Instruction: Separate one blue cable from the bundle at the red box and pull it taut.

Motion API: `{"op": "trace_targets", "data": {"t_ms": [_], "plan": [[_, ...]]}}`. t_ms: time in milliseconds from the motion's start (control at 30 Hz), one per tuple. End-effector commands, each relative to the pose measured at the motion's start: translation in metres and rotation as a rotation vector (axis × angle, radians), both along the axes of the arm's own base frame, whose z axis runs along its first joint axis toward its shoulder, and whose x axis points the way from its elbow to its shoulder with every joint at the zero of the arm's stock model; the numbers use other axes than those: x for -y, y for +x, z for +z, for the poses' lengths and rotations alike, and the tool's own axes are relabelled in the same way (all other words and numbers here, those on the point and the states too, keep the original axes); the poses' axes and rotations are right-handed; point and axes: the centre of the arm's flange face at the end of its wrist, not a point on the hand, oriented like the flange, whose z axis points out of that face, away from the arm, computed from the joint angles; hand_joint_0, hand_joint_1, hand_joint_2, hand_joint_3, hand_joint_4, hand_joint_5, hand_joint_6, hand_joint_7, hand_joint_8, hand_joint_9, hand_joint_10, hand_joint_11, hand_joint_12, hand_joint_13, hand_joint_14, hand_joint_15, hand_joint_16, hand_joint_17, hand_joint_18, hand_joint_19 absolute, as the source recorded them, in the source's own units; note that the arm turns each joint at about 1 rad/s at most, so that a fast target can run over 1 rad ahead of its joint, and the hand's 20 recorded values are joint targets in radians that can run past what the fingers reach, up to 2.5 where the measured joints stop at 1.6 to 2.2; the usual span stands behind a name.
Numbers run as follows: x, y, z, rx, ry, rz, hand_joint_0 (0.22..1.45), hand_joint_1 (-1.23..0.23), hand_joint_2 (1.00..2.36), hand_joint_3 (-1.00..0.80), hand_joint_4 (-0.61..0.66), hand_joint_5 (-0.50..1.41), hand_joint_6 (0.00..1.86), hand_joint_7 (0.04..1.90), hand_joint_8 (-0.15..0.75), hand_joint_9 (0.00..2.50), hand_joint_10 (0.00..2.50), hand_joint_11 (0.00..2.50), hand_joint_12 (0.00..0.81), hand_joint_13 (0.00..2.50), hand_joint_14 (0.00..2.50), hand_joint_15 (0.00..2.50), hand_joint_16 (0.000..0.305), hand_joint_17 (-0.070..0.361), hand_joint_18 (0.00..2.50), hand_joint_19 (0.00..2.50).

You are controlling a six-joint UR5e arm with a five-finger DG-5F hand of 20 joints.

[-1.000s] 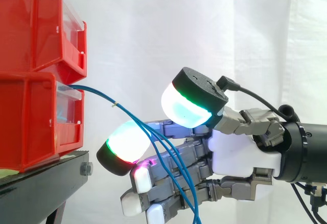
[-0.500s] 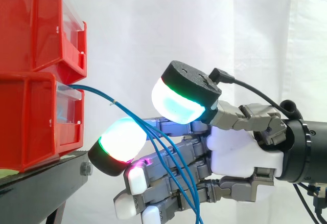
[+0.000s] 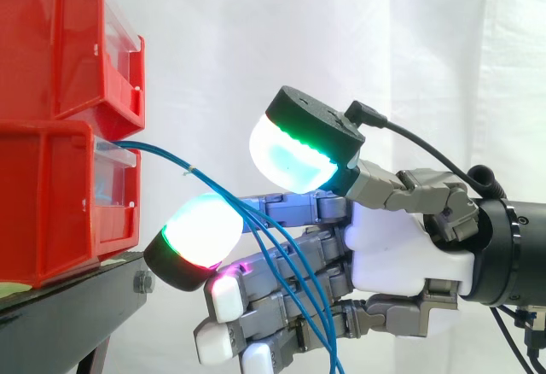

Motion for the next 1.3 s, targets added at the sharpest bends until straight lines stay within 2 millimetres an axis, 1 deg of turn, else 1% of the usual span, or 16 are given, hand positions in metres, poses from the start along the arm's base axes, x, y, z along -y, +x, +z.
{"op": "trace_targets", "data": {"t_ms": [0,167,200,233,267,333,467,633,933,1000,1267], "plan": [[0.0,0.001,0.003,0.006,0.005,-0.004,0.58,-0.6,1.01,-0.41,0.15,-0.16,0.52,1.23,0.249,0.73,0.02,0.82,0.332,0.71,0.02,0.52,0.051,0.114,0.57,0.72],[0.0,0.002,0.003,0.007,0.006,-0.004,0.58,-0.6,1.01,-0.42,0.15,-0.16,0.52,1.23,0.251,0.73,0.02,0.82,0.331,0.72,0.02,0.52,0.051,0.115,0.57,0.72],[0.0,0.003,-0.008,-0.003,0.008,-0.003,0.58,-0.6,1.01,-0.41,0.14,-0.16,0.52,1.23,0.25,0.73,0.02,0.82,0.331,0.72,0.02,0.53,0.051,0.114,0.57,0.72],[0.0,0.006,-0.01,-0.003,0.011,-0.003,0.58,-0.6,1.01,-0.41,0.15,-0.16,0.52,1.23,0.248,0.73,0.02,0.83,0.332,0.72,0.02,0.53,0.051,0.115,0.58,0.72],[0.0,0.008,-0.008,0.004,0.025,0.002,0.58,-0.6,1.01,-0.42,0.14,-0.16,0.52,1.23,0.249,0.73,0.02,0.83,0.334,0.72,0.02,0.53,0.051,0.114,0.57,0.73],[-0.003,0.01,-0.016,-0.003,0.035,0.007,0.58,-0.6,1.01,-0.42,0.15,-0.16,0.52,1.23,0.251,0.73,0.02,0.83,0.331,0.72,0.02,0.53,0.051,0.114,0.58,0.73],[-0.003,0.012,-0.011,0.006,0.026,0.019,0.57,-0.6,1.01,-0.42,0.15,-0.16,0.52,1.23,0.253,0.73,0.02,0.84,0.332,0.72,0.02,0.54,0.051,0.115,0.58,0.73],[-0.002,0.012,-0.013,0.0,0.026,0.019,0.57,-0.6,1.01,-0.42,0.15,-0.16,0.52,1.22,0.251,0.74,0.02,0.83,0.332,0.73,0.02,0.54,0.051,0.115,0.58,0.73],[0.002,0.013,-0.01,0.01,0.03,0.016,0.58,-0.6,1.01,-0.42,0.15,-0.16,0.53,1.22,0.252,0.74,0.02,0.85,0.333,0.73,0.02,0.55,0.051,0.115,0.59,0.73],[0.003,0.015,-0.006,0.015,0.03,0.022,0.58,-0.6,1.01,-0.42,0.15,-0.16,0.53,1.22,0.252,0.75,0.02,0.85,0.332,0.74,0.02,0.54,0.051,0.115,0.59,0.73],[0.009,0.014,-0.005,0.015,0.028,0.036,0.58,-0.61,1.01,-0.4,0.15,-0.16,0.54,1.21,0.25,0.75,0.02,0.86,0.332,0.74,0.02,0.55,0.051,0.114,0.59,0.74]]}}
